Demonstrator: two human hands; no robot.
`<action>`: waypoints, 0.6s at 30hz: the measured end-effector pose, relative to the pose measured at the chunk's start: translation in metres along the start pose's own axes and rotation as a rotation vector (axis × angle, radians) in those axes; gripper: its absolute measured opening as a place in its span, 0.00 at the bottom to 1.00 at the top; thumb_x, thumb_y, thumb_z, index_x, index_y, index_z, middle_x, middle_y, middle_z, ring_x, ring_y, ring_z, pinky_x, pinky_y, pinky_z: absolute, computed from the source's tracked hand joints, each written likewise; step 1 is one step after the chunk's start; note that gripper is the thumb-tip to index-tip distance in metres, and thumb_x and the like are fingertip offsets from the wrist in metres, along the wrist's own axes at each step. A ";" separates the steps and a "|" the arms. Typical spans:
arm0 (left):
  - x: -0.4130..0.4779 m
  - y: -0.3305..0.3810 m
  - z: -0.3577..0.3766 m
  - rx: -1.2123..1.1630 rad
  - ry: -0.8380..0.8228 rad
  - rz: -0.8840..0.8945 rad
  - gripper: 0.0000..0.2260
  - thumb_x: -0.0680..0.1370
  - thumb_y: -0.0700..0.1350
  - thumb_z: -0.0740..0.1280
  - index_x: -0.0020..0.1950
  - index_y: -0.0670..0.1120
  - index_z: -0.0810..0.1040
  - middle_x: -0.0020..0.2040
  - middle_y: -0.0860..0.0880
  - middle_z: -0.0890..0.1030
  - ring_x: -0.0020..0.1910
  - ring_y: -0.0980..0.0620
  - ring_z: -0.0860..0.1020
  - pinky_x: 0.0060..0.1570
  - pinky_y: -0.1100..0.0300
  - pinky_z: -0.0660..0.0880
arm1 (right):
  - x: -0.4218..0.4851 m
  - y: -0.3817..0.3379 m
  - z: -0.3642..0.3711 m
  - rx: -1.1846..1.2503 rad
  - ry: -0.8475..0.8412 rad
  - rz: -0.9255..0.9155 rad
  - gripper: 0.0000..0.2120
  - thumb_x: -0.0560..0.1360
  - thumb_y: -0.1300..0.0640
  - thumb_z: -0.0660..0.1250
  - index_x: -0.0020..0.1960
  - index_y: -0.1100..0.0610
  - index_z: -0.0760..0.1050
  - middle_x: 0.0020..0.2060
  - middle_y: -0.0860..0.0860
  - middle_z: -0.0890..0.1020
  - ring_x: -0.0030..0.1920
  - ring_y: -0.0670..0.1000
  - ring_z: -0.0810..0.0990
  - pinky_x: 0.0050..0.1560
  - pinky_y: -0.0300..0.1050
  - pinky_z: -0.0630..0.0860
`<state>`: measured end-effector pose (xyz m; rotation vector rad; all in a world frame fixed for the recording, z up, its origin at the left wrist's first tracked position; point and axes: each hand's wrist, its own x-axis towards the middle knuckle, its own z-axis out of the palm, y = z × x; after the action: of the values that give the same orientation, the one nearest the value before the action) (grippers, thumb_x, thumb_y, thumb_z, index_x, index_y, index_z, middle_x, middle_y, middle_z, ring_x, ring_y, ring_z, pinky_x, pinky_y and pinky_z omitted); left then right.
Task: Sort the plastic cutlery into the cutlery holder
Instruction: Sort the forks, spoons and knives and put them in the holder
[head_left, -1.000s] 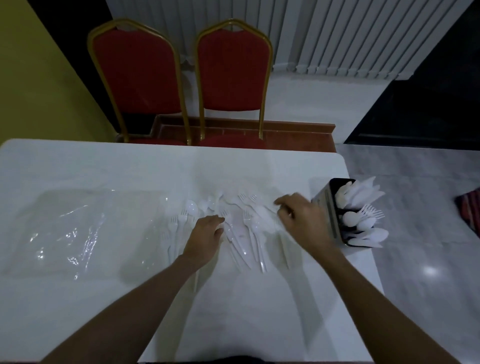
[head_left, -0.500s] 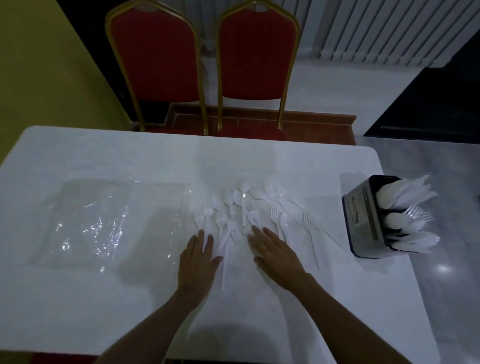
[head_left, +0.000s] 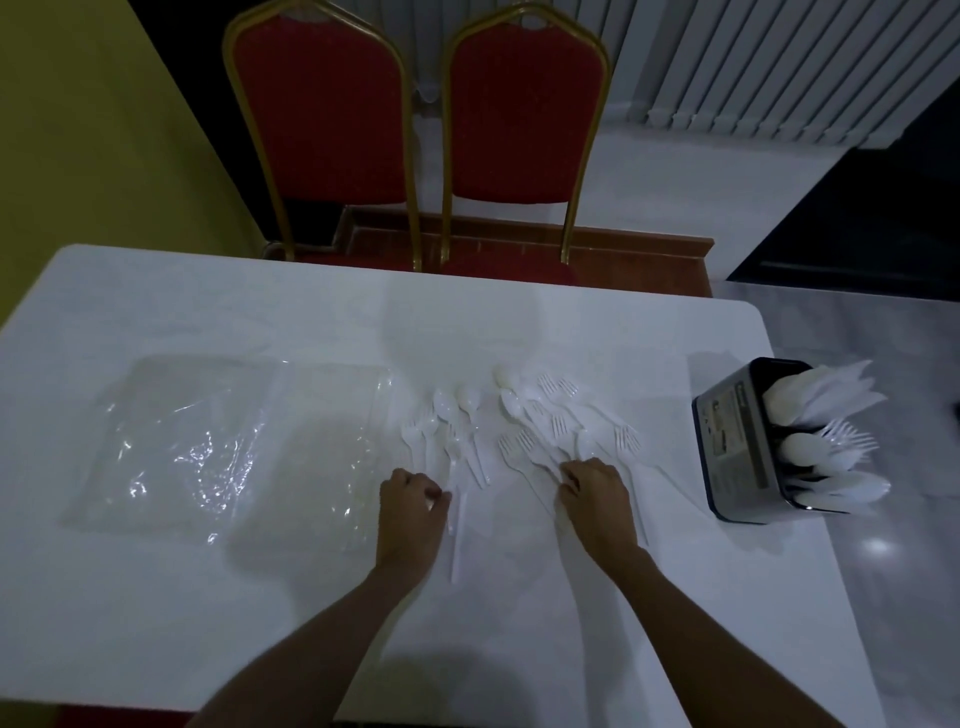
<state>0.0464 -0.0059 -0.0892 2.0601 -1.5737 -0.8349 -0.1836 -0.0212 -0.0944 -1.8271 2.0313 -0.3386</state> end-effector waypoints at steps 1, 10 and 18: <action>0.000 -0.002 -0.001 -0.058 0.013 -0.024 0.04 0.74 0.41 0.71 0.40 0.44 0.78 0.40 0.49 0.74 0.41 0.53 0.72 0.43 0.61 0.70 | 0.002 -0.001 -0.002 0.022 0.000 0.014 0.04 0.71 0.68 0.67 0.39 0.64 0.78 0.34 0.57 0.79 0.36 0.55 0.76 0.36 0.51 0.75; -0.002 0.012 -0.005 -0.272 -0.041 -0.103 0.05 0.72 0.38 0.72 0.41 0.43 0.76 0.31 0.54 0.78 0.29 0.63 0.76 0.31 0.76 0.69 | 0.007 -0.012 -0.007 0.151 0.054 0.103 0.12 0.71 0.66 0.72 0.54 0.61 0.79 0.47 0.57 0.81 0.49 0.58 0.78 0.50 0.48 0.76; -0.010 0.018 0.008 -0.085 -0.122 -0.109 0.04 0.72 0.39 0.71 0.44 0.44 0.78 0.38 0.49 0.79 0.37 0.54 0.76 0.32 0.74 0.64 | 0.002 -0.023 0.010 0.137 -0.018 0.037 0.04 0.74 0.63 0.69 0.48 0.60 0.76 0.45 0.55 0.81 0.47 0.56 0.77 0.47 0.50 0.77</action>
<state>0.0259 -0.0008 -0.0813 2.0842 -1.4706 -1.0670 -0.1587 -0.0254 -0.0940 -1.7027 1.9755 -0.4383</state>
